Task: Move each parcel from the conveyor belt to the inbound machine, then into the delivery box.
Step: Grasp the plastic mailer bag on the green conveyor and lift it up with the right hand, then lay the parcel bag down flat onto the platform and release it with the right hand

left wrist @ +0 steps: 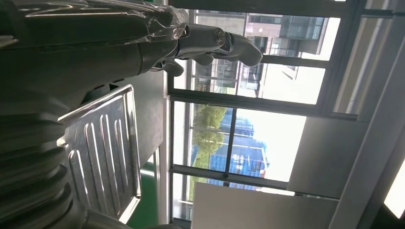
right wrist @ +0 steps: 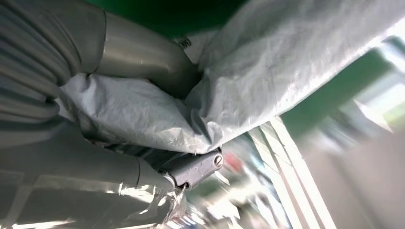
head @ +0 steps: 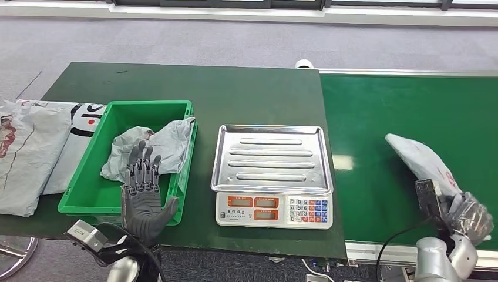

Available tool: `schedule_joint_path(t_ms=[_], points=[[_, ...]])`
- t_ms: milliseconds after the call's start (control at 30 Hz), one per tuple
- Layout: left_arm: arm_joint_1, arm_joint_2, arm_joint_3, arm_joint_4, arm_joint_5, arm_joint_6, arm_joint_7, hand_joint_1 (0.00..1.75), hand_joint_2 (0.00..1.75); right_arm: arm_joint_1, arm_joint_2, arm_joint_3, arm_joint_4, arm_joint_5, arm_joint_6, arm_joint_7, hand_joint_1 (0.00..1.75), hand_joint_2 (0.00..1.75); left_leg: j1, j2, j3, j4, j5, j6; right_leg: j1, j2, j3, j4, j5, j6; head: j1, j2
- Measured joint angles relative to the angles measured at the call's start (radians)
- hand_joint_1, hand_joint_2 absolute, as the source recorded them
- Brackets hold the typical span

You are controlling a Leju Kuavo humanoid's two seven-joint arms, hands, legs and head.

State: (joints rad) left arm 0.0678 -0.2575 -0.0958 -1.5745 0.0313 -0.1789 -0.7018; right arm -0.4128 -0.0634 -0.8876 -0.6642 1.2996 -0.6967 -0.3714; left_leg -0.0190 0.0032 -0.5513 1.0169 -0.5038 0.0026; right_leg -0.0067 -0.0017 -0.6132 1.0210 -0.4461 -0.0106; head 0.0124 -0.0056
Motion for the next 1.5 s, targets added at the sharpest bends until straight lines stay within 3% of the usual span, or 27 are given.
schedule_joint_path(t_ms=[100,167,300,467,633,767,1033,1500], points=[[-0.002,0.0,0.0,0.01,-0.01,0.016,0.0,0.0,1.75,0.011,0.118,-0.051,-0.228,-0.104,-0.007,-0.241,1.75,1.75,0.002,0.001,0.006,0.0,0.001,-0.002,0.002,0.002,-0.002,0.0,0.0,-0.001,0.0,0.0],[-0.003,0.0,0.0,0.014,-0.019,0.038,0.0,0.0,1.75,0.03,0.197,-0.054,-0.375,-0.162,-0.007,-0.309,1.75,1.75,0.002,0.001,0.006,0.0,0.002,-0.003,0.002,0.002,-0.002,0.001,0.001,-0.001,0.0,0.0],[-0.005,0.0,0.0,0.021,-0.024,0.063,0.0,0.0,1.75,0.079,0.301,0.006,-0.607,-0.208,-0.007,-0.31,1.75,1.75,0.002,0.002,0.006,-0.001,0.002,-0.004,0.003,0.002,-0.002,0.001,0.0,-0.002,0.0,0.0],[-0.008,0.0,0.0,0.028,-0.033,0.093,0.0,0.0,1.75,0.161,0.366,0.198,-0.802,-0.127,-0.006,-0.189,1.75,1.75,0.002,0.005,0.006,-0.001,0.002,-0.004,0.003,0.006,-0.003,0.001,0.001,-0.002,0.0,0.0],[-0.009,0.001,-0.002,0.029,-0.045,0.114,0.0,0.0,1.75,0.205,0.394,0.373,-0.89,-0.017,-0.005,-0.076,1.75,1.75,0.001,0.006,0.006,-0.001,0.002,-0.004,0.002,0.006,-0.003,0.001,0.002,-0.003,0.0,0.0],[-0.01,0.001,-0.004,0.029,-0.044,0.126,0.0,0.0,1.75,0.211,0.397,0.446,-0.904,-0.012,-0.005,-0.096,1.75,1.75,0.001,0.006,0.006,-0.001,0.002,-0.004,0.002,0.006,-0.003,0.001,0.002,-0.003,-0.001,0.0],[-0.01,0.003,-0.007,0.029,-0.042,0.142,0.0,0.0,1.75,0.208,0.397,0.483,-0.882,-0.017,-0.005,-0.156,1.75,1.75,0.001,0.006,0.006,-0.001,0.002,-0.004,0.002,0.006,-0.003,0.001,0.002,-0.003,-0.001,0.0],[-0.013,0.003,-0.012,0.031,-0.032,0.142,0.0,0.0,1.75,0.2,0.397,0.515,-0.814,0.022,-0.005,-0.126,1.75,1.75,0.001,0.006,0.006,-0.001,0.002,-0.004,0.002,0.006,-0.003,0.001,0.002,-0.003,-0.001,0.0]])
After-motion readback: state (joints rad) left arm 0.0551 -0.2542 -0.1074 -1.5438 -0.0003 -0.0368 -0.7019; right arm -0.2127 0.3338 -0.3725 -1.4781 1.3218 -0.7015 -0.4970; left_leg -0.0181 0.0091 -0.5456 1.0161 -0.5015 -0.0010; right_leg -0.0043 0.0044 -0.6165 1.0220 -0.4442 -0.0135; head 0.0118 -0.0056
